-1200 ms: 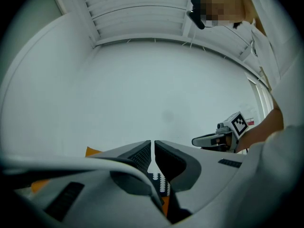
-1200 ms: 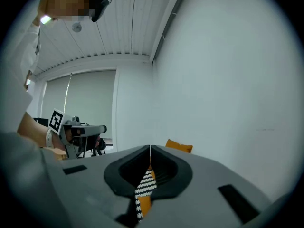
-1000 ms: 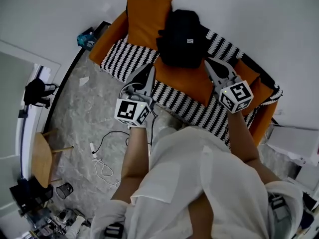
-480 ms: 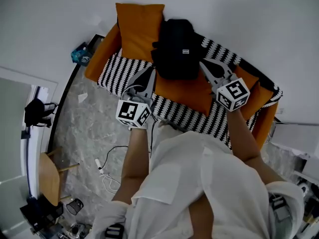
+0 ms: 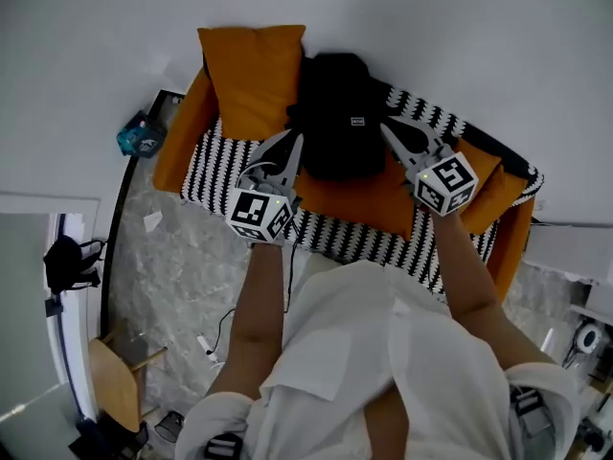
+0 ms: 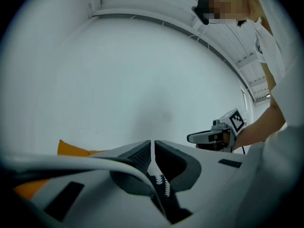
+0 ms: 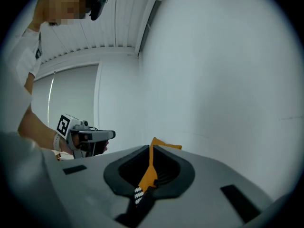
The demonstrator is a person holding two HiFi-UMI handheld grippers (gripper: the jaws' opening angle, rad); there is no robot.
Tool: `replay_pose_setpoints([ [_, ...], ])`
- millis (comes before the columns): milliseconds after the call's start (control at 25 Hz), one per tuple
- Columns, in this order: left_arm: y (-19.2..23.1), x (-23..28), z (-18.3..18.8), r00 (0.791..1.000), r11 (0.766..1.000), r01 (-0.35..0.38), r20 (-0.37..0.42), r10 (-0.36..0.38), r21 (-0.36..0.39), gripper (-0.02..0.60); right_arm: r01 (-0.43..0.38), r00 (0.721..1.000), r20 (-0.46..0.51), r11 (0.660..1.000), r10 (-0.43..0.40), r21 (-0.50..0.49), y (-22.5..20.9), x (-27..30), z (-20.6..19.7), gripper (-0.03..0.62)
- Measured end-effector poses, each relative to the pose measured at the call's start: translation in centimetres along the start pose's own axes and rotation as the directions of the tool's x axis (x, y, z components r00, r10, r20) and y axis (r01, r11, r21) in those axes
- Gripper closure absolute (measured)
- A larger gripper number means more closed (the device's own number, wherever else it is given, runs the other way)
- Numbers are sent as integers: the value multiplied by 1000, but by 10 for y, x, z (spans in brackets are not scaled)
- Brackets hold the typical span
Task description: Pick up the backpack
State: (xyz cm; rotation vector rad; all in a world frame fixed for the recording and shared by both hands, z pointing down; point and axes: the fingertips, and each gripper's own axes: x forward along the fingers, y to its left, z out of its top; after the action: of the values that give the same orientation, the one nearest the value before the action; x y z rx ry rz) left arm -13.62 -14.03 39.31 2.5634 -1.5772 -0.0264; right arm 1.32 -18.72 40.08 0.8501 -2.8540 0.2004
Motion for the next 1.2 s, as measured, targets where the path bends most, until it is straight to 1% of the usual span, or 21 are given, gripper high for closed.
replay_pose_setpoints([
  [280, 44, 49, -28, 996, 998, 62, -62, -64, -34, 545, 35, 999, -34, 998, -33, 55, -31, 50, -23, 572],
  [320, 49, 56, -32, 995, 997, 72, -71, -74, -39, 536, 43, 998, -39, 997, -40, 60, -36, 56, -26, 566],
  [360, 53, 62, -37, 993, 996, 80, -82, -83, -44, 522, 50, 998, -46, 997, -47, 64, -41, 62, -29, 531],
  [400, 57, 68, -42, 992, 995, 87, -92, -91, -51, 507, 55, 997, -54, 996, -52, 65, -47, 68, -32, 512],
  [640, 76, 105, -83, 976, 988, 122, -170, -136, -90, 467, 77, 992, -104, 994, -69, 74, -81, 101, -58, 493],
  [800, 91, 130, -109, 965, 987, 127, -220, -146, -97, 439, 78, 987, -144, 993, -65, 86, -102, 122, -82, 479],
  [1040, 117, 165, -147, 947, 987, 118, -286, -144, -106, 415, 89, 977, -201, 989, -64, 117, -138, 149, -120, 443],
  [1120, 125, 175, -159, 940, 987, 115, -309, -144, -109, 402, 85, 974, -220, 988, -56, 127, -147, 157, -132, 424],
  [1200, 131, 186, -171, 931, 987, 117, -335, -147, -109, 399, 80, 971, -236, 988, -46, 133, -157, 165, -143, 421],
])
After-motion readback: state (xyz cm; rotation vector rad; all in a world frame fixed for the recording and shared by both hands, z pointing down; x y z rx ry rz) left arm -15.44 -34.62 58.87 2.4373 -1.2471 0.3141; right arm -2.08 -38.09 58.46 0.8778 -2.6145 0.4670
